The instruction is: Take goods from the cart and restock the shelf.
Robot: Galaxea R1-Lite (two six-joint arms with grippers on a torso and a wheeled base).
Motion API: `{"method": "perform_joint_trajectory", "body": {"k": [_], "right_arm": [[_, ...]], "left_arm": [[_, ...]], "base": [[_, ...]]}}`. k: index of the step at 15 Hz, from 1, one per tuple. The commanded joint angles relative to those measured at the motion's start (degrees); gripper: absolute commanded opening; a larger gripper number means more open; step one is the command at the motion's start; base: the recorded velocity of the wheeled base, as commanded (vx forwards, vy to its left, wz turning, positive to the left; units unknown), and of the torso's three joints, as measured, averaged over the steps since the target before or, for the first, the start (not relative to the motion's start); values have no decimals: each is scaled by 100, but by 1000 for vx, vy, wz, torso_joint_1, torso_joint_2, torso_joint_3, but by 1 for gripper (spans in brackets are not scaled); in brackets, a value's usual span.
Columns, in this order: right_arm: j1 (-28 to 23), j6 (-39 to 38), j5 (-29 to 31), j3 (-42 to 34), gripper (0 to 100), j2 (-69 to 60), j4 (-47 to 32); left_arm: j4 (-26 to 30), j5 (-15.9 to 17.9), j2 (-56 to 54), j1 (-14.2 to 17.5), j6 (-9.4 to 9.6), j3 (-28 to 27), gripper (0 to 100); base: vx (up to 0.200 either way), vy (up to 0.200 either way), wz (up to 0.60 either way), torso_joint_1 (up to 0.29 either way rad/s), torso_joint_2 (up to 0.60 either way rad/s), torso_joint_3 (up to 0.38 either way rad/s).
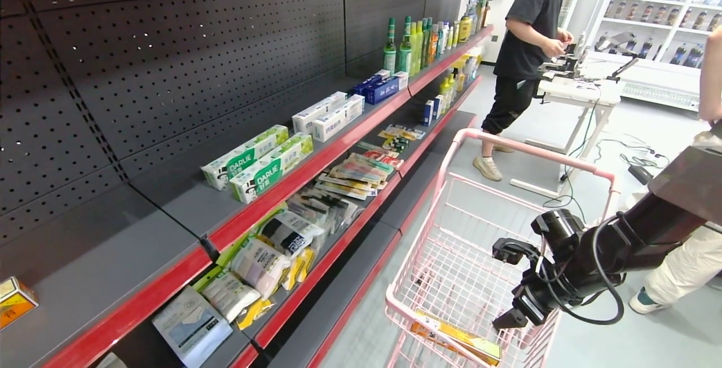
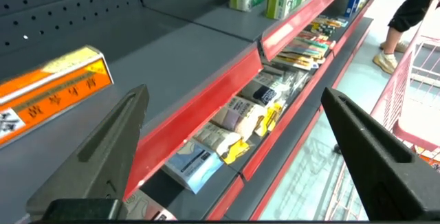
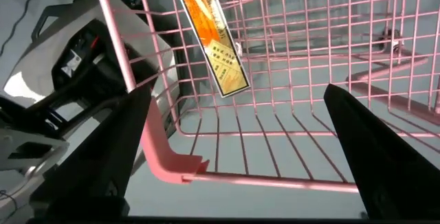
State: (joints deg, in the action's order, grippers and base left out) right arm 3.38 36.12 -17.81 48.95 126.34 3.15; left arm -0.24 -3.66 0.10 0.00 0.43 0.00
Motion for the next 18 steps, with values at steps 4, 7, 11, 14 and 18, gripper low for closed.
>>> {"method": "perform_joint_trajectory", "body": {"k": [4,7,11,14,18], "right_arm": [[75,71,23,80,100,136,2],[190,132,14,71,100,136,2],[286,448,-12,27,100,127,2],[295,624,-12,10,100,136,2],[392,624,-30,19,100,136,2]], "left_arm": [[-2,-3,8,0,1,0,100],[-11,-3,8,0,1,0,100],[-11,-3,8,0,1,0,100],[-11,-3,8,0,1,0,100],[-11,-3,8,0,1,0,100]], "base": [[0,0,0,-146,343,194],[0,0,0,-149,357,201],[0,0,0,-151,373,215],[0,0,0,-152,385,222],[0,0,0,-40,104,60]]}}
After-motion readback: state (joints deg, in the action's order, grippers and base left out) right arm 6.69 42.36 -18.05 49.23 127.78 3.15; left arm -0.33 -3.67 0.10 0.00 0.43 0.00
